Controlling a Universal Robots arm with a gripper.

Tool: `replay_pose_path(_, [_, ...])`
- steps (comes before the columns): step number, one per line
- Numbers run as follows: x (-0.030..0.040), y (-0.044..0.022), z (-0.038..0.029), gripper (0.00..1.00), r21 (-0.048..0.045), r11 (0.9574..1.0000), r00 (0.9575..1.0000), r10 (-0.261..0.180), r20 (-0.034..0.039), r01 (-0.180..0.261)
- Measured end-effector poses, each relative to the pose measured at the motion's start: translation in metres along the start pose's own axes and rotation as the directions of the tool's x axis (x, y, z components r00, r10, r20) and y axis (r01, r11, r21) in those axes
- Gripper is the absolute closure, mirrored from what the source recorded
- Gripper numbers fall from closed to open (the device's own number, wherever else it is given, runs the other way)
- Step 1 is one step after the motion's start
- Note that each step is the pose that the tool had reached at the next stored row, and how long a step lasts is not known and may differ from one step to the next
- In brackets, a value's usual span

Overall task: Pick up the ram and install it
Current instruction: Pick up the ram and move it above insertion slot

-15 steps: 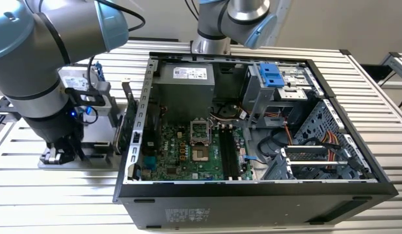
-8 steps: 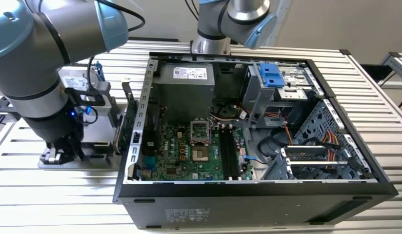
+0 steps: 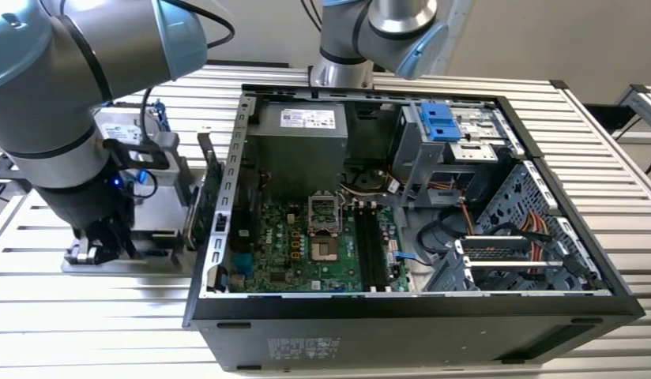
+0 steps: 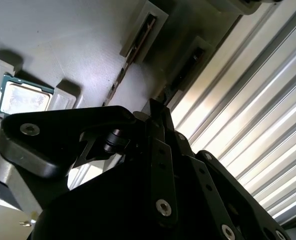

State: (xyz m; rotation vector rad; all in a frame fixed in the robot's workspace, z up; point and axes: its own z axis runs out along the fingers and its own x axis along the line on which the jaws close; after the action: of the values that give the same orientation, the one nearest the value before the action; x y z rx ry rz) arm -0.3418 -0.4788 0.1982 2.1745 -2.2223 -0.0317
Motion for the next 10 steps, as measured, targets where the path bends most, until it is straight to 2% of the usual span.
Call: replay_pose_path(10, [0.0,0.0002,-0.0049,1.0,0.0001,1.0,1.0,0.0,0.0001,0.0])
